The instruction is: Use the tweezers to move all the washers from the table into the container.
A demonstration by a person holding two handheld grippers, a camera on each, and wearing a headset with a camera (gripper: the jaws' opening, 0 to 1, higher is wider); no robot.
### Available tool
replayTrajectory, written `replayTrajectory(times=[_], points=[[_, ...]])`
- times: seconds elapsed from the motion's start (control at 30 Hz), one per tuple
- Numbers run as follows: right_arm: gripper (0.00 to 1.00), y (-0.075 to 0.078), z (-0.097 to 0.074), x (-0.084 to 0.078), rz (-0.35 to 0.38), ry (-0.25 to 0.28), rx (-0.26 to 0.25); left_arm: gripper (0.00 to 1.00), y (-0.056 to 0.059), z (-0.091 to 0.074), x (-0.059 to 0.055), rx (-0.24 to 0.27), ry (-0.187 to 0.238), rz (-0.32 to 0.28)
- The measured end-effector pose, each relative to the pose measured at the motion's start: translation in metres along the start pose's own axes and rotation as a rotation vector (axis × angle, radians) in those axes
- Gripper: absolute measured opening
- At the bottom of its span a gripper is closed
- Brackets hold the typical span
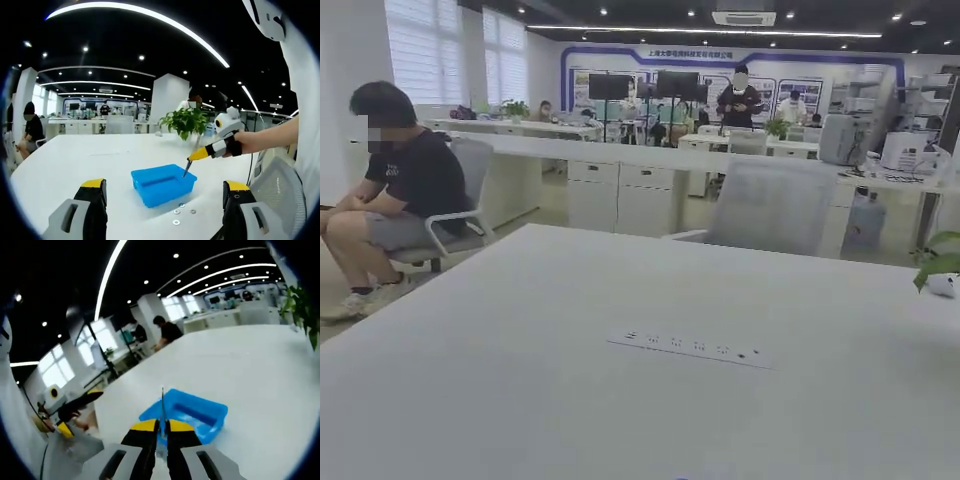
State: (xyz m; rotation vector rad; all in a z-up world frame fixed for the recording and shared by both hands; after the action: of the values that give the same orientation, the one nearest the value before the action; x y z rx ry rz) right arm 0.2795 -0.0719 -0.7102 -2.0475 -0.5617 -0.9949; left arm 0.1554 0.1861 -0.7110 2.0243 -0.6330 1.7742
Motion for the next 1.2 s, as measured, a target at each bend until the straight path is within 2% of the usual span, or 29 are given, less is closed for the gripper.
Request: replayTrajectory(times=[0.13,0.2,0.47,0.6,0.93,1.2], points=[[0.03,0.010,0.005,0.002,-0.015,0.012,-0.061,0.95,0.001,0.001,-0.001,-0.006,-0.024,0.004],[0.03,0.014,0.010,0.001,-0.039,-0.004,-0.091,0.94,0.002,0.001,-0.001,-0.007,-0.035,0.017],[0.03,0.024,0.033,-0.014,-0.233,-0.165,-0.142,0.94,0.002,0.000,-0.001,0.003,-0.044,0.022],[0.03,0.026,0.038,-0.015,-0.291,-0.190,-0.158,0.93,0.002,0.000,-0.001,0.005,-0.056,0.030],[0.03,0.030,0.037,-0.015,-0.305,-0.199,-0.165,0.91,0.003,-0.002,-0.001,0.004,-0.070,0.032],[0.03,0.008,0.020,-0.001,-0.305,-0.124,-0.138,0.90,0.003,-0.002,-0.002,-0.002,-0.079,0.028]])
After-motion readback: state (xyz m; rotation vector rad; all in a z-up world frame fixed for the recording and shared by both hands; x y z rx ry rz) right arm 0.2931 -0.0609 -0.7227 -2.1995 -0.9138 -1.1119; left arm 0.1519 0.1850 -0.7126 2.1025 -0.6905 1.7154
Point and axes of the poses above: the centre of the closed fingertips' face, and the gripper's own axes: z roughly forward along the fingers, y roughly to its right, x roughly out of its top, the point moved 9 cm from there along -z, roughly backward along the fingers, and after that the axes turned 6 degrees about z, right-handed, at the moved point
